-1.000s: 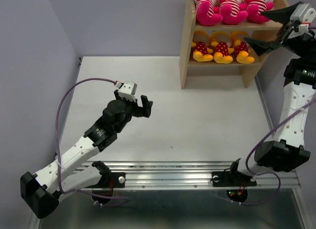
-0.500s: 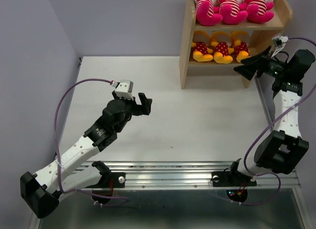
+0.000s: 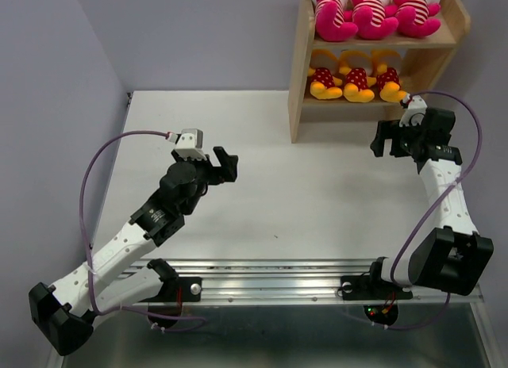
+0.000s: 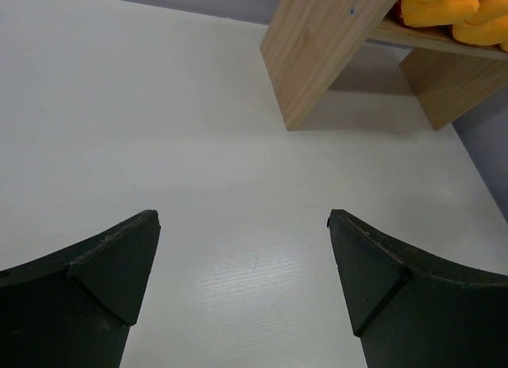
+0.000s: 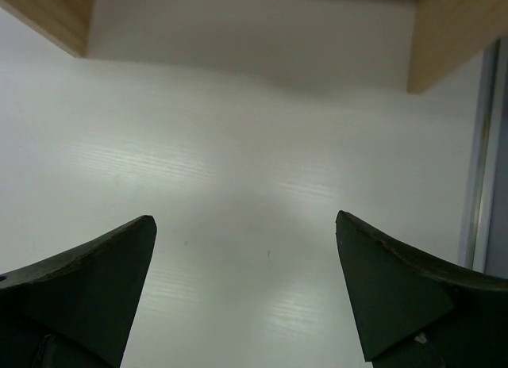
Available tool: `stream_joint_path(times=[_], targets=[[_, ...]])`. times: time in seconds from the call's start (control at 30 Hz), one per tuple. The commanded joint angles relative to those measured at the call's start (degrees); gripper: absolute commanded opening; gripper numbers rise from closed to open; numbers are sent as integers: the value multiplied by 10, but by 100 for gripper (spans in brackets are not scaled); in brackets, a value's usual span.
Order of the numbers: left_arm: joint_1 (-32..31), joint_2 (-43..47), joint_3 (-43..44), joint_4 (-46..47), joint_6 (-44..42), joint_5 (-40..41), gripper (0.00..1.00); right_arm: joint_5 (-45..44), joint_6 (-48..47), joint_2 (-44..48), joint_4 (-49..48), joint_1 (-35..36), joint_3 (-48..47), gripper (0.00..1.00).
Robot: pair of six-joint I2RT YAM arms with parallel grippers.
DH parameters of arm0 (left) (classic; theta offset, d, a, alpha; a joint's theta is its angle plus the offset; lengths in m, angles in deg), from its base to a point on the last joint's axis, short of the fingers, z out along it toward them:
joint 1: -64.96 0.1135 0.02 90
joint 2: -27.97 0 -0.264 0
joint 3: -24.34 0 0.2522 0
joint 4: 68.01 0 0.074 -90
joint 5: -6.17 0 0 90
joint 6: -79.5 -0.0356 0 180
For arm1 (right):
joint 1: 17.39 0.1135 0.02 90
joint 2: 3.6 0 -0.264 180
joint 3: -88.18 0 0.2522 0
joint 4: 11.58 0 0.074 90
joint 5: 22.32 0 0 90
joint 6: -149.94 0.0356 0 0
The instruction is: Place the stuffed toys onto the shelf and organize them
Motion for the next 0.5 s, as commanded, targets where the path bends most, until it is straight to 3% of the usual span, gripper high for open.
stream_joint_path(times=[0.0,0.17,0.47], targets=[[4,-9,12,13,21,34,99,-137,14,46,15,-4,24,100],[9,-30,27,0,39,47,99,-208,58,64,-5,-4,43,100],[24,-47,41,-52,121,108,99,-172,50,85,2,-4,46,100]])
